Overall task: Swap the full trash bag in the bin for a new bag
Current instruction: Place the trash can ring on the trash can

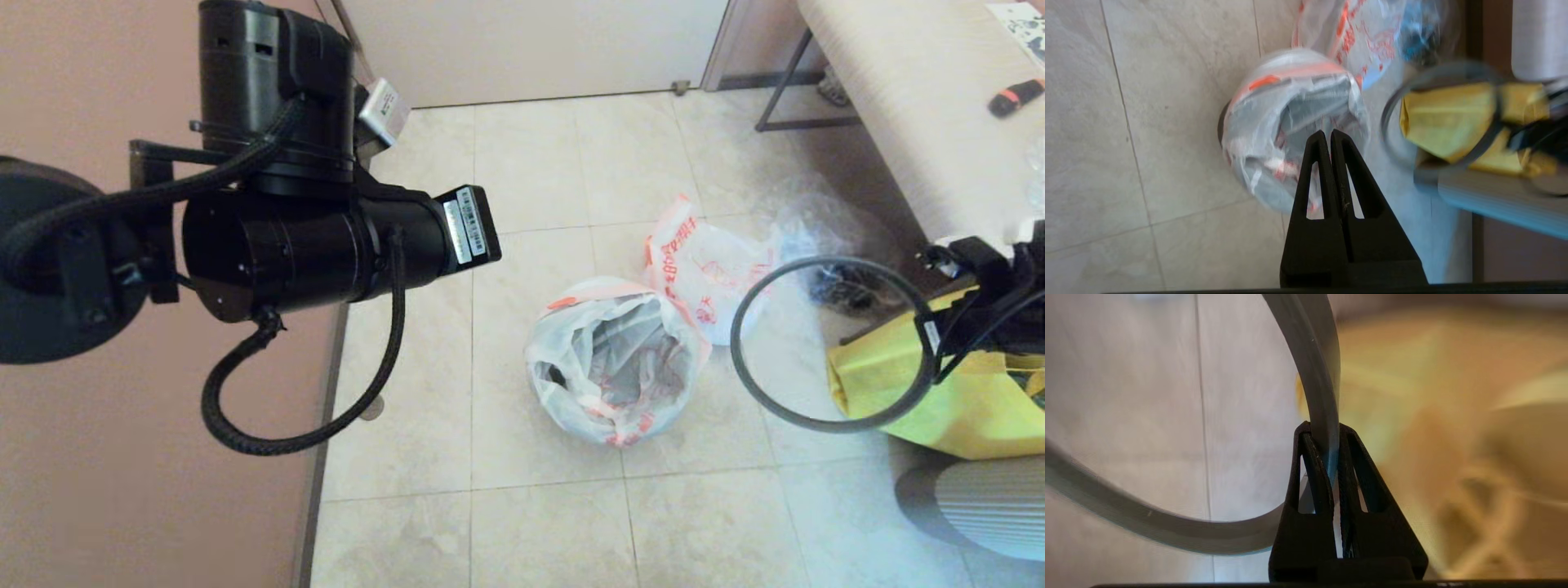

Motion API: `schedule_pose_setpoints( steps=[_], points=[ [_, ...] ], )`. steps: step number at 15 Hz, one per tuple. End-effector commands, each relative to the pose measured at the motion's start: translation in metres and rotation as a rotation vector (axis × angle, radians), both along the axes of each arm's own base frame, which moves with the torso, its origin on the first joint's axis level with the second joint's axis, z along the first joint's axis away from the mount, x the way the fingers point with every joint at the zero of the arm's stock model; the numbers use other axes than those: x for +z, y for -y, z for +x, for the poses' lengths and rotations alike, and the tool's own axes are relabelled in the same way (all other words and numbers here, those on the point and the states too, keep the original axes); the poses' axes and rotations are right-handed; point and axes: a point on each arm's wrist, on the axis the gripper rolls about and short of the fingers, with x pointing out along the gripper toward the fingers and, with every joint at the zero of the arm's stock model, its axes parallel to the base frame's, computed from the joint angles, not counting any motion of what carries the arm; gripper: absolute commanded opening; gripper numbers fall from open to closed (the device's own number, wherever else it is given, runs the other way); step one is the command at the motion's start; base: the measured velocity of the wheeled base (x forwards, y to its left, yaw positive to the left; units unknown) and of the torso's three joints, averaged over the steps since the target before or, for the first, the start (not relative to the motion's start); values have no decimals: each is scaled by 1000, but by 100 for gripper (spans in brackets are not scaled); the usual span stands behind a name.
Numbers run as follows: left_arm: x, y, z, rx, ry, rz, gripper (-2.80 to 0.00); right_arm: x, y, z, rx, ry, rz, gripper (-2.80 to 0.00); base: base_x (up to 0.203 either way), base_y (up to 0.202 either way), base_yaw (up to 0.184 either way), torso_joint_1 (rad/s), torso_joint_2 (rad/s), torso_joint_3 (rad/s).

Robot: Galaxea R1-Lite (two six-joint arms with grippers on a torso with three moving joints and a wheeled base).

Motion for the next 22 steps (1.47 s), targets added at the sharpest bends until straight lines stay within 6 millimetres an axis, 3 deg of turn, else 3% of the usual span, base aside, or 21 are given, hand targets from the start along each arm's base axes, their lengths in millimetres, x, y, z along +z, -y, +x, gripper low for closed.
schedule_pose_setpoints(
  steps=[1,3,5,9,11,14,18,20,22],
  points=[
    [10,-4,-9,-10,13,-13,-280,46,-10,-26,8,126,-33,-280,0,0,0,0,0,0],
    [17,-6,-20,-31,21,-23,-280,53,-41,-25,77,146,-26,-280,0,0,0,0,0,0],
    [25,-11,-42,-77,17,-16,-280,56,-86,-21,159,148,-24,-280,0,0,0,0,0,0],
    [34,-18,-53,-92,29,-24,-280,71,-174,-9,256,123,17,-280,0,0,0,0,0,0],
    [42,-24,-66,-115,43,-38,-280,58,-205,13,274,50,30,-280,0,0,0,0,0,0],
    [42,-23,-65,-114,42,-36,-280,25,-250,41,286,-93,60,-280,0,0,0,0,0,0],
    [41,-21,-65,-130,32,-33,-280,-11,-287,59,267,-269,130,-280,0,0,0,0,0,0],
    [38,-18,-62,-130,23,-25,-280,-30,-289,67,256,-310,132,-280,0,0,0,0,0,0],
    [36,-17,-61,-133,18,-21,-280,-32,-282,72,236,-313,138,-280,0,0,0,0,0,0]
  ],
)
